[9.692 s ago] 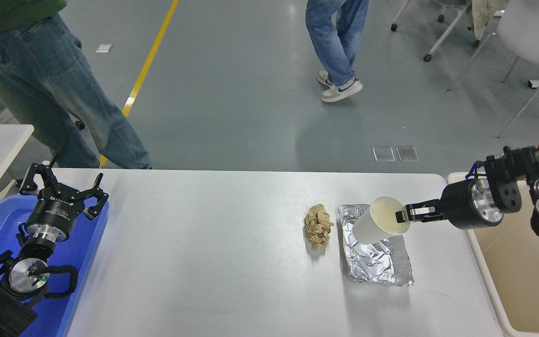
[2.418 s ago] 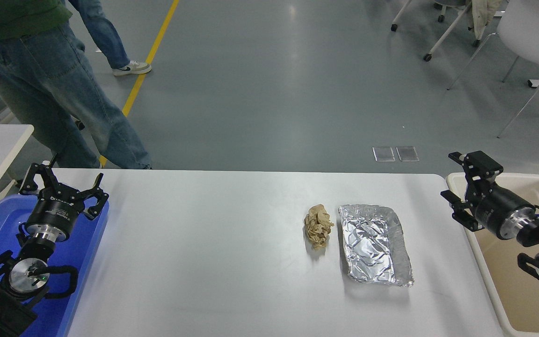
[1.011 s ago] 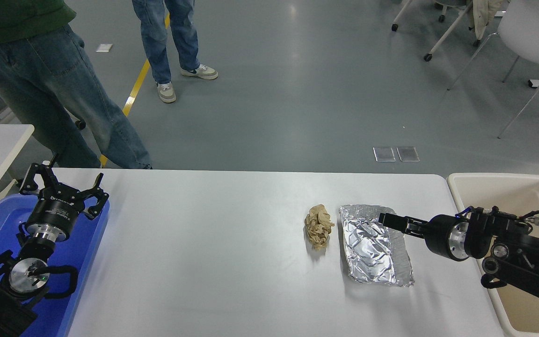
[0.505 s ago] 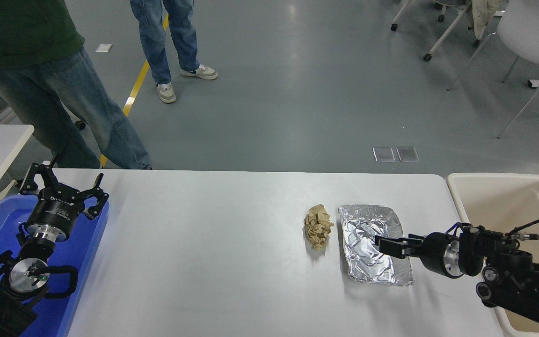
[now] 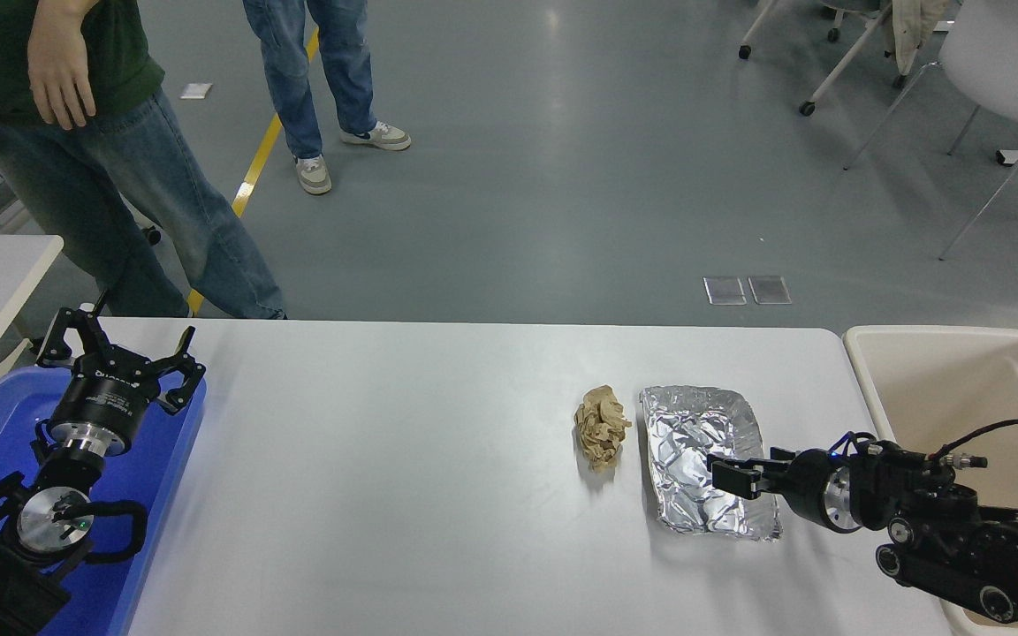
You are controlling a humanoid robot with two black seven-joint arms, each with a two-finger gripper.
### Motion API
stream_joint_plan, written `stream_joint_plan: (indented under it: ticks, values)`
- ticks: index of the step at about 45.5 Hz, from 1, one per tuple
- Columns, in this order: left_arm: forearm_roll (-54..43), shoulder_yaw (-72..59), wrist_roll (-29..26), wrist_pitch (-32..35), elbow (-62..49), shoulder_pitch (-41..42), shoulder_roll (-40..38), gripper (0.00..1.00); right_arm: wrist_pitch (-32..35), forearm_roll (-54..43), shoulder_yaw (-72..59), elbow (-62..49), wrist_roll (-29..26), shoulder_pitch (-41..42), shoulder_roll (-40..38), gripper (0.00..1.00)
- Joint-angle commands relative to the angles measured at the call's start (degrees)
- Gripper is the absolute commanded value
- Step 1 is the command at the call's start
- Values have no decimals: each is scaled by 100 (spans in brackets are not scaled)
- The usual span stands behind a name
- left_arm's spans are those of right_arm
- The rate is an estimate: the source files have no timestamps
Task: Clean the table surface
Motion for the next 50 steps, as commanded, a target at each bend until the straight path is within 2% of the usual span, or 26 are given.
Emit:
stream_joint_plan:
  ticks: [1,7,12,17,20,39,41,50]
  values:
    - [0,0,4,1,0,1,0,100,-194,0,-22,-219,6,-47,153,99]
    - [0,0,4,1,0,1,0,100,-203,0,-31,-272,6,-74,206,96]
    - [0,0,4,1,0,1,0,100,-203,0,-31,-413,6,-100,285,85]
    - [0,0,-5,1,0,-8,0,100,-203,0,-31,-474,-2,-118,303,69]
    - [0,0,4,1,0,1,0,100,-203,0,-40,-553,-2,-126,311,57]
    - [0,0,4,1,0,1,0,100,-203,-9,-110,-677,6,-135,320,9]
    - [0,0,4,-8,0,1,0,100,-203,-9,-154,-685,6,-118,320,0]
    - [0,0,4,1,0,1,0,100,-203,0,-198,-685,94,-91,311,0]
